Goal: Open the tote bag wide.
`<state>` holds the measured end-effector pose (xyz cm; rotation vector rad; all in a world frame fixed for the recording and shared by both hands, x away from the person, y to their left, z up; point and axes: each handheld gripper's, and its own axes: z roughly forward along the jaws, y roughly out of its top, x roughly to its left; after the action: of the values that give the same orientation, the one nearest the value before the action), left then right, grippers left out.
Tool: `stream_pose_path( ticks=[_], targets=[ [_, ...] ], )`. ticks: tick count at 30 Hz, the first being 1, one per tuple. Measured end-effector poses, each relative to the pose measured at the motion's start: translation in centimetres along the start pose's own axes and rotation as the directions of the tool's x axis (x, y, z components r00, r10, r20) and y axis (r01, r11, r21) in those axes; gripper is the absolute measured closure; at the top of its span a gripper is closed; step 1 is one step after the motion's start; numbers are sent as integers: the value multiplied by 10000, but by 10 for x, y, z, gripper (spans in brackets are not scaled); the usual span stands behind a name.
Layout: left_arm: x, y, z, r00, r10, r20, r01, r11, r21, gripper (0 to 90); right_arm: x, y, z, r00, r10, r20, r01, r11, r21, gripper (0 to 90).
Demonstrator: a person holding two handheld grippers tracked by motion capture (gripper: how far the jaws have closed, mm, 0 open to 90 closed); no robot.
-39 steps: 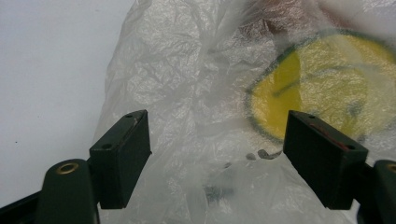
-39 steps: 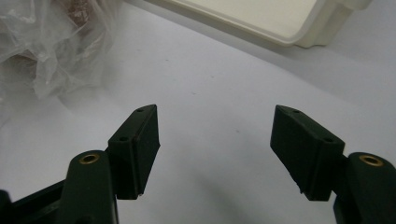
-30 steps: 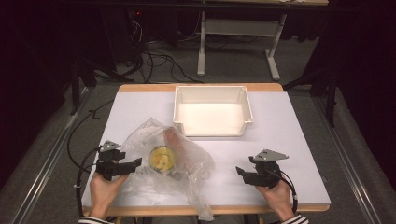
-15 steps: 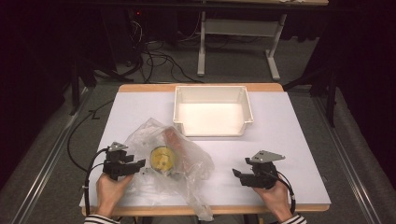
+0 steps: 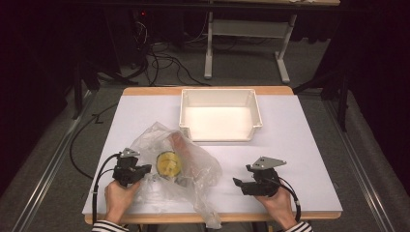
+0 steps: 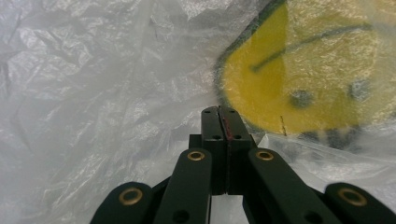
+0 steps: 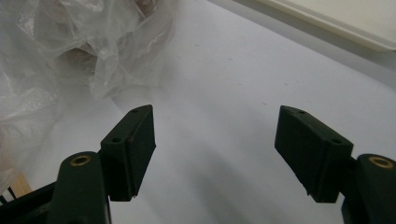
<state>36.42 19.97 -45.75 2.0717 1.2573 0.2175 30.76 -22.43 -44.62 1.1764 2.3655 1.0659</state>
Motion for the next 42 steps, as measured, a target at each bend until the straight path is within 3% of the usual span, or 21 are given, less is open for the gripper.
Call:
stream_pose_path(
  ticks=[7,30,36,42],
  targets=[
    [-3,-1,0,9992,220,342,-220,9998,-20,900,7,5,7,9996,-182,-207,183,9998,49,292],
    [-6,-2,1,9974,537,475,-532,9985,-129,900,29,18,29,9920,-761,-1011,800,9962,349,328],
    [-7,-2,1,9971,582,490,-575,9982,-157,900,31,23,36,9900,-699,-1228,742,9967,313,422],
    [-7,-2,0,9964,604,588,-593,9980,-202,900,31,24,44,9882,-646,-1387,751,9946,721,662]
  ],
)
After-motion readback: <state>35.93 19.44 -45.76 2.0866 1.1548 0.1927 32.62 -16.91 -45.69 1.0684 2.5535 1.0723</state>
